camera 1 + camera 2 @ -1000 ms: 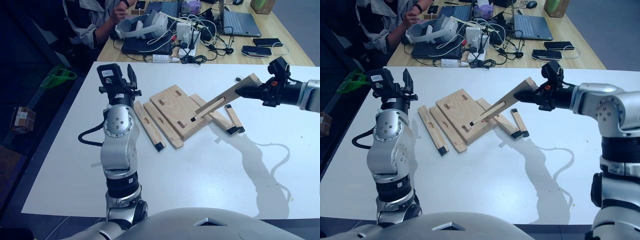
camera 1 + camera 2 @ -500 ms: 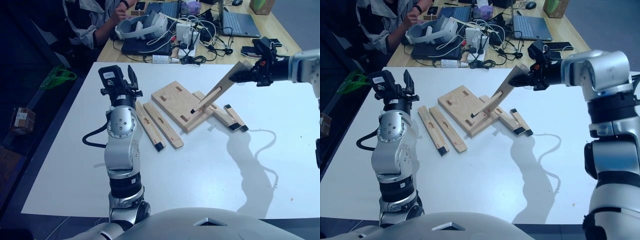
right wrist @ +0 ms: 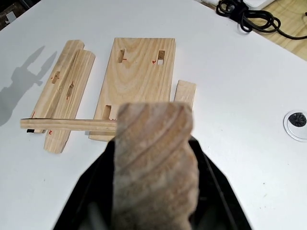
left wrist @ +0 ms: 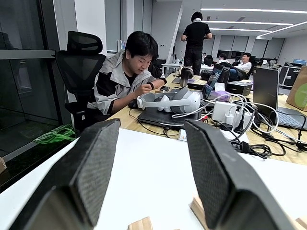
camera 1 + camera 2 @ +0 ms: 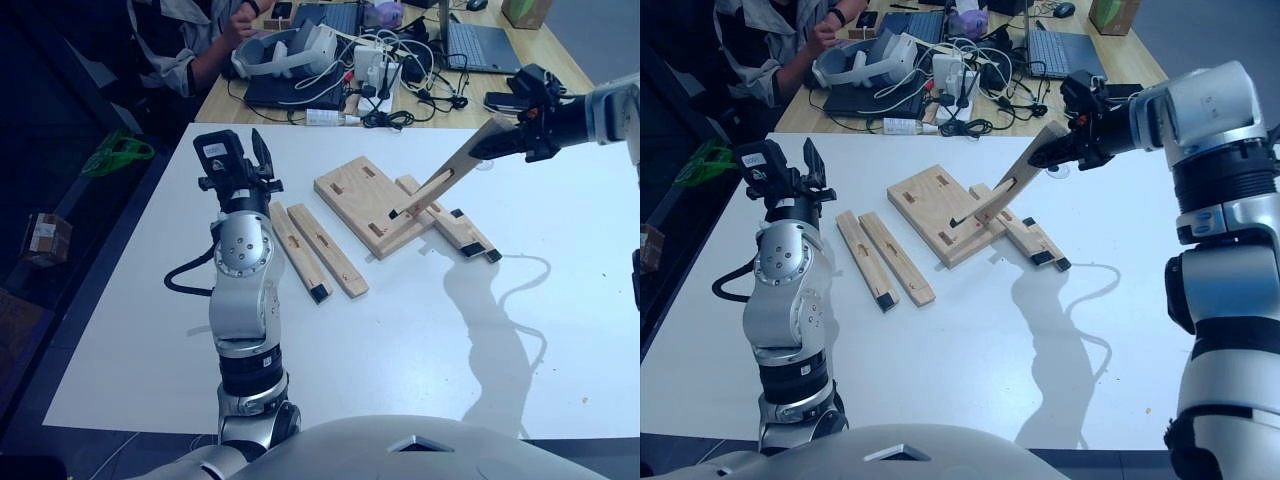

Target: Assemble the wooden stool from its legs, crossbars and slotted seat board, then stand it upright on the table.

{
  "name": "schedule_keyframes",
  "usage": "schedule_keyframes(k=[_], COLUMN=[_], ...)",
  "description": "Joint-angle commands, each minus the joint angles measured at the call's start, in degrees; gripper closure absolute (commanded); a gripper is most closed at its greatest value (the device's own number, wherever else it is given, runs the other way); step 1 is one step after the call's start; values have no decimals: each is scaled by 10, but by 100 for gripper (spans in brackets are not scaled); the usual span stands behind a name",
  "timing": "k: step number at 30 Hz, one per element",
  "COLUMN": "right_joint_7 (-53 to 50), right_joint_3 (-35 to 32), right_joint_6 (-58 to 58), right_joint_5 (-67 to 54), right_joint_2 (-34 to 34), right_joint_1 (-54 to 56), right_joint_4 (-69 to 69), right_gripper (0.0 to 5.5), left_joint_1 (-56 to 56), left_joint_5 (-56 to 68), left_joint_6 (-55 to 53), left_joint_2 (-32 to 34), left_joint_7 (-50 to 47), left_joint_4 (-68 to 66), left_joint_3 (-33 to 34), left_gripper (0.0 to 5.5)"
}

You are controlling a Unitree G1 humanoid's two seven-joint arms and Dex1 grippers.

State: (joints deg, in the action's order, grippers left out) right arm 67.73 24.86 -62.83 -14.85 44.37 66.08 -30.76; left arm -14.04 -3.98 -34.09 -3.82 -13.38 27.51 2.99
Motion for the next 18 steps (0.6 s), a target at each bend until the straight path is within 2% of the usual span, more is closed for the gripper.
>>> schedule_keyframes(k=[1,8,13,18], right_joint_7=[35,34,86,169], right_joint_3=[45,63,103,133], right_joint_6=[-31,7,112,189], right_joint_5=[17,53,117,177], right_joint_2=[31,-15,-78,-122], right_joint_1=[-32,4,99,148], right_joint_4=[43,-20,-157,-251], right_gripper=[452,452,452,452], left_joint_1=[-6,-20,-34,-33], left_joint_5=[-1,-1,1,1], left_joint_6=[5,7,8,9], left_joint_2=[-4,1,13,9], left_joint_7=[-5,3,6,4], left_joint_4=[-6,-19,-29,-29], left_joint_3=[11,11,26,31], left_gripper=[304,304,304,304])
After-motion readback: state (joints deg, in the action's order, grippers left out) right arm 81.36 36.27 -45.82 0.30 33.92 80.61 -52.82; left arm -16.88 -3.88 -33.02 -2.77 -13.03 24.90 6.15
